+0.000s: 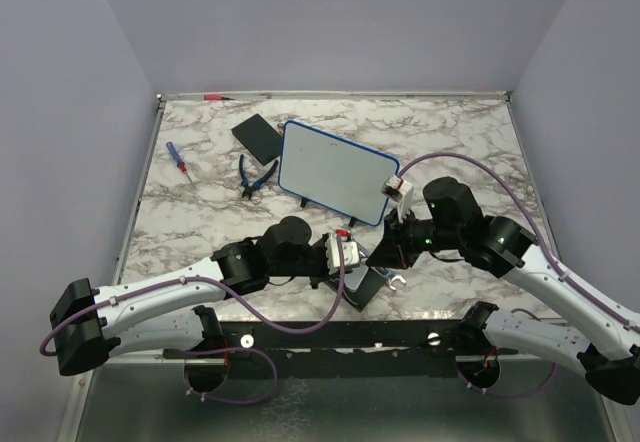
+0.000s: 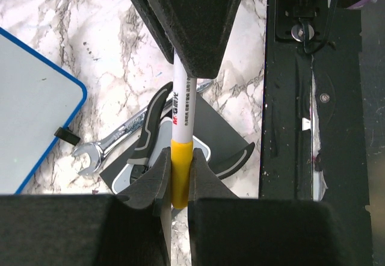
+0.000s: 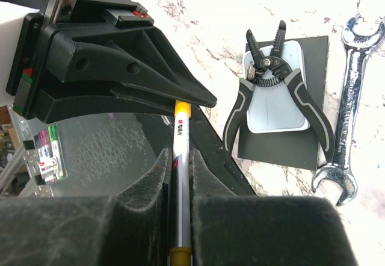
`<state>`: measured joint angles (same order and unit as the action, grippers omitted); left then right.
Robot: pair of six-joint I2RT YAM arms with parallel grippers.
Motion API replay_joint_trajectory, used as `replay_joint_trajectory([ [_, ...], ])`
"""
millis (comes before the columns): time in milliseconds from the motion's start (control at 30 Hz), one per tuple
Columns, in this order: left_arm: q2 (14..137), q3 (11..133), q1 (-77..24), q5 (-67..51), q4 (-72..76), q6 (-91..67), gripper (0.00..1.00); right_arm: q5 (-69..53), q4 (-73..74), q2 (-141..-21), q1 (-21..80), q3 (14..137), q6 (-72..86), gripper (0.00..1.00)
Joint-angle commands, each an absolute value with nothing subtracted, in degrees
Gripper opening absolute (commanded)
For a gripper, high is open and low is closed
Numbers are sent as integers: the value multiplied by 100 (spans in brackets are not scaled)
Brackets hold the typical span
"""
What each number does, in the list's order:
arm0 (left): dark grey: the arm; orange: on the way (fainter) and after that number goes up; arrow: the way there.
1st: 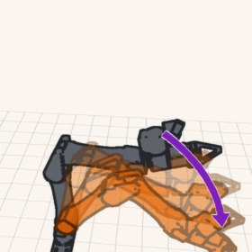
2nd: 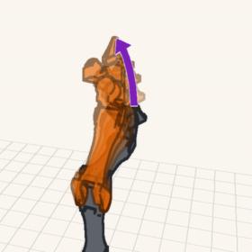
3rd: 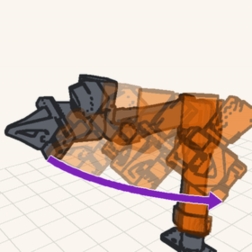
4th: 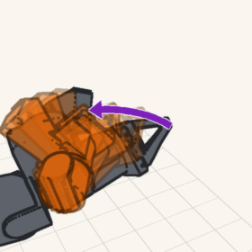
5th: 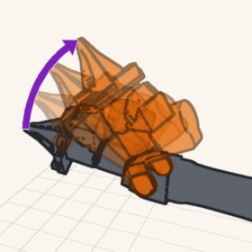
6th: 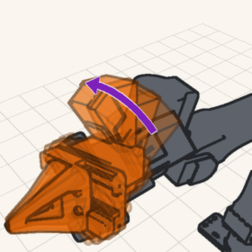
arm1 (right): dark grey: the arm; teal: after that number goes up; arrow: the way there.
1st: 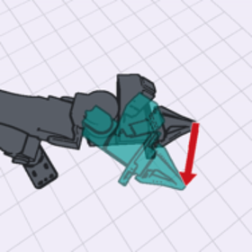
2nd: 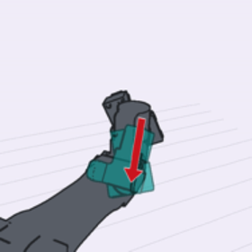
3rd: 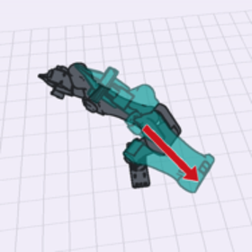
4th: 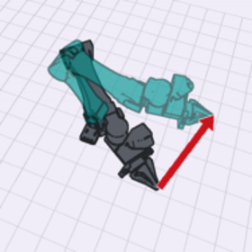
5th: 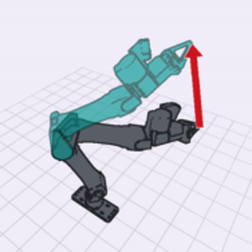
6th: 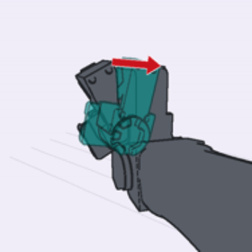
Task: Write a sentence on the whiteboard
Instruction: Open the whiteboard marker at the center of the board.
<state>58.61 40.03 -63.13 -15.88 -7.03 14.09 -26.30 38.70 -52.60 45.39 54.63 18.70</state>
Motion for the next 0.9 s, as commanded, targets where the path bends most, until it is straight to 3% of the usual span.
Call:
replay_joint_trajectory([
  [0,5851,3958,-6231,-1139,-1329,1274,0,-2374,4500,-5089,4526,5866,1448,0],
  [867,5817,3894,-6236,-864,-1291,1314,0,-1802,5969,-5049,4526,6891,1142,0],
])
